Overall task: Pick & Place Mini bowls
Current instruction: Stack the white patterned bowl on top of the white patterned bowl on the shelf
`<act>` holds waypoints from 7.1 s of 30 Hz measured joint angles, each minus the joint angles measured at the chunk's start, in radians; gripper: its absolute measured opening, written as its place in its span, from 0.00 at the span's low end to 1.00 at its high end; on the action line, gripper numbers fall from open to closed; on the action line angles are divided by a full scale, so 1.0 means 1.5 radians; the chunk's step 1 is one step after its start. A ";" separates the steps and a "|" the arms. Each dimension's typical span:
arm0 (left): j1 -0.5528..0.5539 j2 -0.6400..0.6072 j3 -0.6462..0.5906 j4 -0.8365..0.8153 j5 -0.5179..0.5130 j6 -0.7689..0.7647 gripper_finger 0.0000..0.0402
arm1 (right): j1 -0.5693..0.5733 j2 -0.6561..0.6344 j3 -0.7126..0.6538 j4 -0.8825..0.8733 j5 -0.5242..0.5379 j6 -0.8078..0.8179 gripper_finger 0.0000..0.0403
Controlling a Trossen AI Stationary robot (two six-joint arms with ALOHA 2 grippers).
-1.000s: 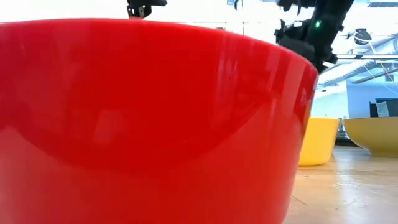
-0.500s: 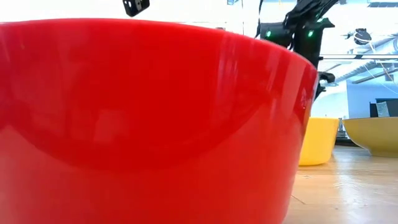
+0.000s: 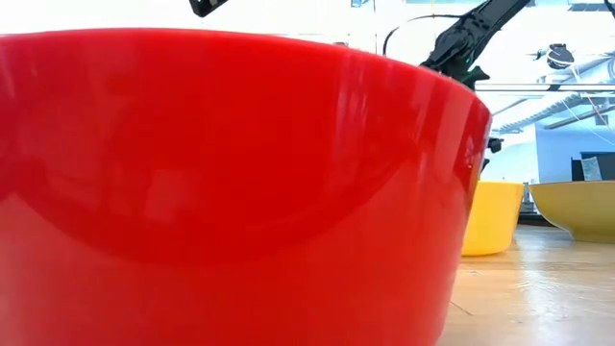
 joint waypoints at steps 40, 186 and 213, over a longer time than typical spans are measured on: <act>-0.016 0.000 0.000 -0.005 0.001 0.031 0.33 | 0.251 0.018 -0.001 0.531 -0.091 -0.195 0.01; 0.009 0.367 -0.001 0.000 -0.146 0.244 0.04 | 0.550 -0.176 0.250 0.050 -0.122 -0.236 0.43; 0.187 -0.079 0.000 -0.305 -0.482 0.161 0.02 | 0.550 -0.176 0.250 0.047 -0.122 -0.249 0.42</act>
